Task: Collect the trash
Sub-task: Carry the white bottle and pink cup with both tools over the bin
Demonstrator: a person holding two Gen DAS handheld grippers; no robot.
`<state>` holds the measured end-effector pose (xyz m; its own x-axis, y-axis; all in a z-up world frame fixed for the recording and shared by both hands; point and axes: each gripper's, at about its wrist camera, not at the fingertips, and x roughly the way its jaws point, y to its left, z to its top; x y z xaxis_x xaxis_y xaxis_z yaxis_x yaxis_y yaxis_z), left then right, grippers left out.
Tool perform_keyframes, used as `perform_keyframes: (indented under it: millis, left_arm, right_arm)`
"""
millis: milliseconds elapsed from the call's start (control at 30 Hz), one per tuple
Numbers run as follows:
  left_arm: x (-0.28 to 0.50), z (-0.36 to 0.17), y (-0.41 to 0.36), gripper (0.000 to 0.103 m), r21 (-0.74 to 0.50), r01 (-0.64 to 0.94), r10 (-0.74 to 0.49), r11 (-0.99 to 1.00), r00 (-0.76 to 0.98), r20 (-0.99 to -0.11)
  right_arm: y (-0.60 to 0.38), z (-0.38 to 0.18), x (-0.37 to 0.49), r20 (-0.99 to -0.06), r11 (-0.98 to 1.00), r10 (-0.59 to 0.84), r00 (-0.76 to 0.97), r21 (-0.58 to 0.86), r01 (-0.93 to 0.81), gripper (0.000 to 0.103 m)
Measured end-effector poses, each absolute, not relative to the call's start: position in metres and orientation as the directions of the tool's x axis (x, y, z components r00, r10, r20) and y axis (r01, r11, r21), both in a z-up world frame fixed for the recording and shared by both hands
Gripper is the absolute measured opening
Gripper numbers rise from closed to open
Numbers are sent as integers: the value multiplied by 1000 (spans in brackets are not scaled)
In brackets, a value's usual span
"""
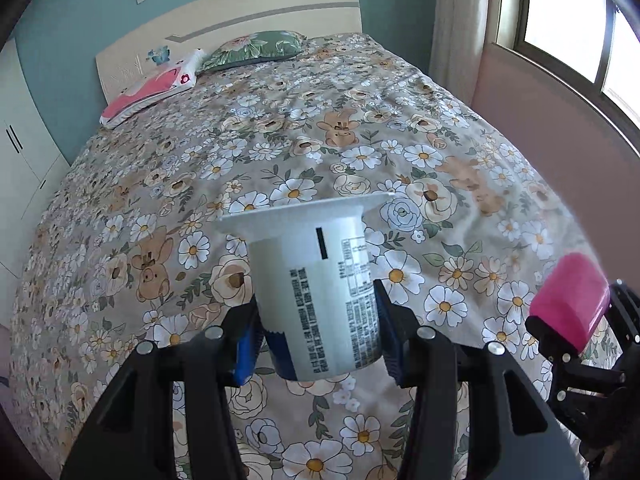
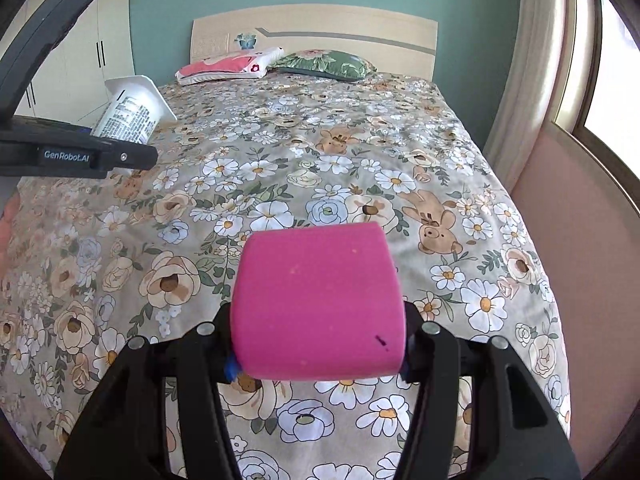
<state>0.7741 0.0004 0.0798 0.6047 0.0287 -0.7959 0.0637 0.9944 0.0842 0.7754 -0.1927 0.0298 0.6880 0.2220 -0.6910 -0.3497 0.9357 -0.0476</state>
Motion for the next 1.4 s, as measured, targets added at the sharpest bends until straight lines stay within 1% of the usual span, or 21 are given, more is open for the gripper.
perform_keyframes:
  millis: [200, 300, 500, 667, 800, 900, 1200, 1400]
  left_arm:
    - [712, 96, 29, 52, 117, 35, 67, 993, 646, -761]
    - [676, 112, 41, 52, 107, 18, 68, 994, 667, -742]
    - [589, 148, 59, 52, 106, -24, 95, 994, 662, -744]
    - [508, 186, 67, 52, 150, -49, 144, 987, 674, -724]
    - [447, 223, 79, 52, 134, -96, 163, 986, 701, -694]
    - [406, 240, 90, 52, 109, -132, 170, 985, 707, -686]
    - [292, 289, 114, 52, 101, -190, 211, 977, 757, -619]
    - [234, 301, 123, 52, 108, -196, 221, 975, 778, -588]
  right_arm:
    - [-169, 53, 734, -647, 927, 234, 725, -76, -367, 56]
    - [-160, 71, 701, -641, 922, 225, 734, -104, -373, 56]
    - [-155, 130, 616, -633, 922, 242, 736, -87, -378, 56]
    - [-158, 190, 536, -610, 918, 223, 761, -131, -374, 56]
    - [-165, 233, 476, -579, 927, 198, 791, -151, -342, 56]
    - [-164, 256, 434, -562, 929, 206, 801, -145, -340, 56]
    - [-148, 316, 318, -492, 908, 260, 831, -166, -383, 56]
    - [-135, 332, 260, -465, 885, 291, 836, -203, -420, 56]
